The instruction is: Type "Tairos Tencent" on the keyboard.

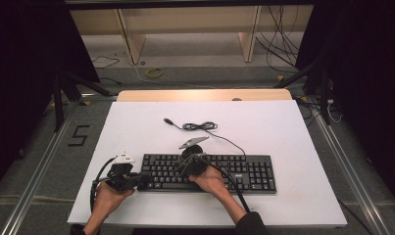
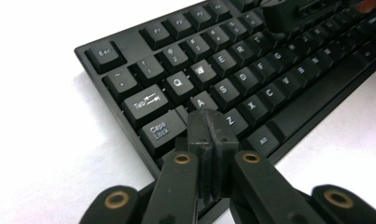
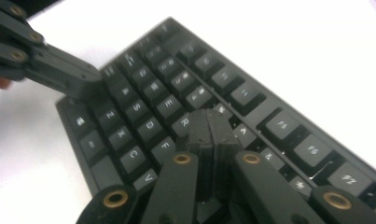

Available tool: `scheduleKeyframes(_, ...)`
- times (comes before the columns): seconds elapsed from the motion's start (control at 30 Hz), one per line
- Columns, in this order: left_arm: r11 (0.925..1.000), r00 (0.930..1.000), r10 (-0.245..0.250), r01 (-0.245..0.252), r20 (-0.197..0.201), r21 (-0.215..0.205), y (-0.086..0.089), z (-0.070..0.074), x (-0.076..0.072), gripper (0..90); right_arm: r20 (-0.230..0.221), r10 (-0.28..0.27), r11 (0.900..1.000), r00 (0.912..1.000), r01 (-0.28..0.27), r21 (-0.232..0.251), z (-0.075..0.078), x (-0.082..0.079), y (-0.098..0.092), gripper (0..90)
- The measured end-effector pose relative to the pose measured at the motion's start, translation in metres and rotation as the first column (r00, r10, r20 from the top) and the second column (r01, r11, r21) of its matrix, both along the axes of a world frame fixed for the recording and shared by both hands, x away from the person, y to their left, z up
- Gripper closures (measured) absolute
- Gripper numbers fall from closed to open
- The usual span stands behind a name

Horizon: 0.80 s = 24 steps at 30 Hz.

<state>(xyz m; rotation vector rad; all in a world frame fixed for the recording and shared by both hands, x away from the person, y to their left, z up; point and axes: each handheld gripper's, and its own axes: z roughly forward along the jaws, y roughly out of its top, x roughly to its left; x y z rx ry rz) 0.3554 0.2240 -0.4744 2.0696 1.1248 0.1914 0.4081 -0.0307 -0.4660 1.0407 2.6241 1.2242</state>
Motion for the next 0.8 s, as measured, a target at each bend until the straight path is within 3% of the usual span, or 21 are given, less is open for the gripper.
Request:
scheduleKeyframes(0.27, 0.9987, 0.9993, -0.001, 0.003, 0.038, -0.051, -0.001, 0.005, -0.002, 81.2, 0.021, -0.006, 0.999, 0.9998, 0.005, 0.043, 0.009, -0.005, -0.012, 82.1)
scheduleKeyframes(0.6, 0.9937, 0.9974, 0.023, -0.016, 0.068, -0.111, -0.002, 0.009, 0.000, 54.3, 0.032, 0.003, 0.995, 0.9995, -0.006, 0.099, 0.017, -0.014, -0.028, 57.3)
scheduleKeyframes(0.8, 0.9913, 0.9950, 0.030, -0.018, 0.095, -0.130, -0.003, 0.010, 0.001, 42.8, 0.050, -0.004, 0.992, 0.9987, -0.002, 0.125, 0.023, -0.018, -0.037, 47.9)
